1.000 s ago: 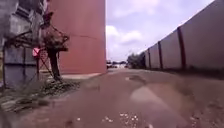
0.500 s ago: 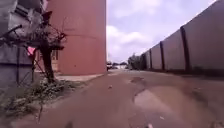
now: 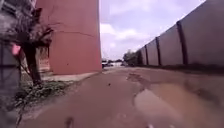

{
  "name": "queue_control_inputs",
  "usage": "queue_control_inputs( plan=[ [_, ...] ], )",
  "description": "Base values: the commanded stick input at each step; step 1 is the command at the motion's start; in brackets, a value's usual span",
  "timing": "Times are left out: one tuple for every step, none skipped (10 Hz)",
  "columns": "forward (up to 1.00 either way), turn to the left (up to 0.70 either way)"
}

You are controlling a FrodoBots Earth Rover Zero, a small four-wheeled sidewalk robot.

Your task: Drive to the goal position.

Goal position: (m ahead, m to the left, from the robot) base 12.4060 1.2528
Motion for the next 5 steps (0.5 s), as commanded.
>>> queue_control_inputs(
  plan=[
    [0.70,0.00],
    [0.70,0.00],
    [0.70,0.00],
    [0.70,0.00],
    [0.70,0.00]
  ],
)
